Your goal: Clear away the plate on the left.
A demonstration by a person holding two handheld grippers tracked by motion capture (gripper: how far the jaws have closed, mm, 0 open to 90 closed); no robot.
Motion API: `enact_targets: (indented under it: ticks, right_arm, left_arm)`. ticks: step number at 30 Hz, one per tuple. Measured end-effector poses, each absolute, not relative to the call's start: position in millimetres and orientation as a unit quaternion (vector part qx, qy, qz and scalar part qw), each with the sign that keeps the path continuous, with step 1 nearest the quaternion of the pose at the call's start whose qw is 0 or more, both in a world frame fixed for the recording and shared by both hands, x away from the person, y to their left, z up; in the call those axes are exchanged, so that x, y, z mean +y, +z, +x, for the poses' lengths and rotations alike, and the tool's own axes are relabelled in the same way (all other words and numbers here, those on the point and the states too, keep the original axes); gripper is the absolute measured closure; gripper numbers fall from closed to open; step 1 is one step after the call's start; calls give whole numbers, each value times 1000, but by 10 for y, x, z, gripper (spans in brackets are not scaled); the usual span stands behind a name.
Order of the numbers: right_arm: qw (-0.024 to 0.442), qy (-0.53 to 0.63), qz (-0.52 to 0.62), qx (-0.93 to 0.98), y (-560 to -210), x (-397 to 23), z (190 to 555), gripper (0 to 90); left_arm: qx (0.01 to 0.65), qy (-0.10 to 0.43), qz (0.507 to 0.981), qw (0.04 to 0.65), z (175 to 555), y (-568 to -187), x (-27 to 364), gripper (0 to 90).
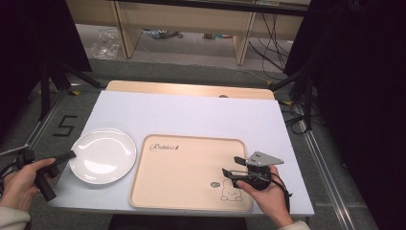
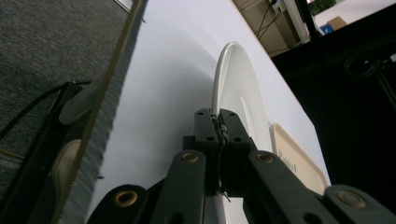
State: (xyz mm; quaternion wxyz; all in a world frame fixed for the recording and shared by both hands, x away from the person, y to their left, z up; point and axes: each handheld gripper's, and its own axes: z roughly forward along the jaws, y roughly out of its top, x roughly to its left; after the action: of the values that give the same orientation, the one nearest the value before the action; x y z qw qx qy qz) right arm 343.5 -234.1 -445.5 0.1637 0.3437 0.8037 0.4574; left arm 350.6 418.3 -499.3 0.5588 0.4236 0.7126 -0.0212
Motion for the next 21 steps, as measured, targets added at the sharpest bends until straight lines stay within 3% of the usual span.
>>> enact_targets:
  ticks: [6, 21]
  right_arm:
    - [159, 463, 343, 802, -4462, -2336, 3441, 348]
    - [141, 469, 348, 799, -4479, -2388, 3469, 349]
  left_arm:
    - [707, -30, 399, 584, 3471, -4990, 4223, 872]
    - [690, -33, 391, 608, 3516, -4769, 3993, 871]
